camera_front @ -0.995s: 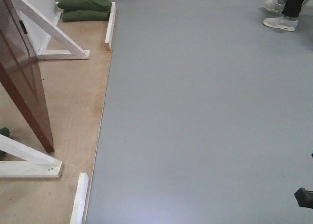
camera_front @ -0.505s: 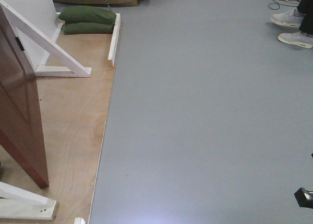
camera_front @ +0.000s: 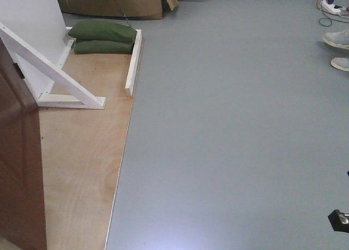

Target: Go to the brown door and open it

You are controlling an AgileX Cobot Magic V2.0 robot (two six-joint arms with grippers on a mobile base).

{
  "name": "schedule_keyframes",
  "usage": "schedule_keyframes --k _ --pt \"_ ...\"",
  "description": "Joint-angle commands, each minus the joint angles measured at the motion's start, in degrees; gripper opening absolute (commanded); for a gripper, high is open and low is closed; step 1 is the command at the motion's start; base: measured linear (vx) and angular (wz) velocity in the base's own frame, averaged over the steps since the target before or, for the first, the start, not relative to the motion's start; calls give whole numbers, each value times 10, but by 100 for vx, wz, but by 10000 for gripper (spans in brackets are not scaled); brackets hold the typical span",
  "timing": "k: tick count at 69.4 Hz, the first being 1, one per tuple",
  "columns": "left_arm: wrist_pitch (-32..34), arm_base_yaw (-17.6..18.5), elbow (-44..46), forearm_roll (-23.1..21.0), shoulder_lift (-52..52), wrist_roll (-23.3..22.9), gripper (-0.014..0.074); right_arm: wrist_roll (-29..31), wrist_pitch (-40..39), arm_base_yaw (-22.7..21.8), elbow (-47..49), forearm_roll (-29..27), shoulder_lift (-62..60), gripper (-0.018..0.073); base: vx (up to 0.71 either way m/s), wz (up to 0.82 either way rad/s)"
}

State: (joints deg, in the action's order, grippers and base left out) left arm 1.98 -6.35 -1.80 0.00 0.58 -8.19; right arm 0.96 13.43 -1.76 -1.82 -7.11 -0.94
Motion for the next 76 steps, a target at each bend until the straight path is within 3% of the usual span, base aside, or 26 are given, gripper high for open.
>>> schedule_keyframes --k 1,39,76 --pt "42 -1 -13 0 15 -6 10 5 -46 0 -1 3 -5 0 42 7" --pt "42 -1 -13 0 15 -5 10 5 -46 0 -1 3 -5 0 37 5" --pt "42 -1 -13 0 15 -5 10 5 -46 0 -1 3 -5 0 9 -1"
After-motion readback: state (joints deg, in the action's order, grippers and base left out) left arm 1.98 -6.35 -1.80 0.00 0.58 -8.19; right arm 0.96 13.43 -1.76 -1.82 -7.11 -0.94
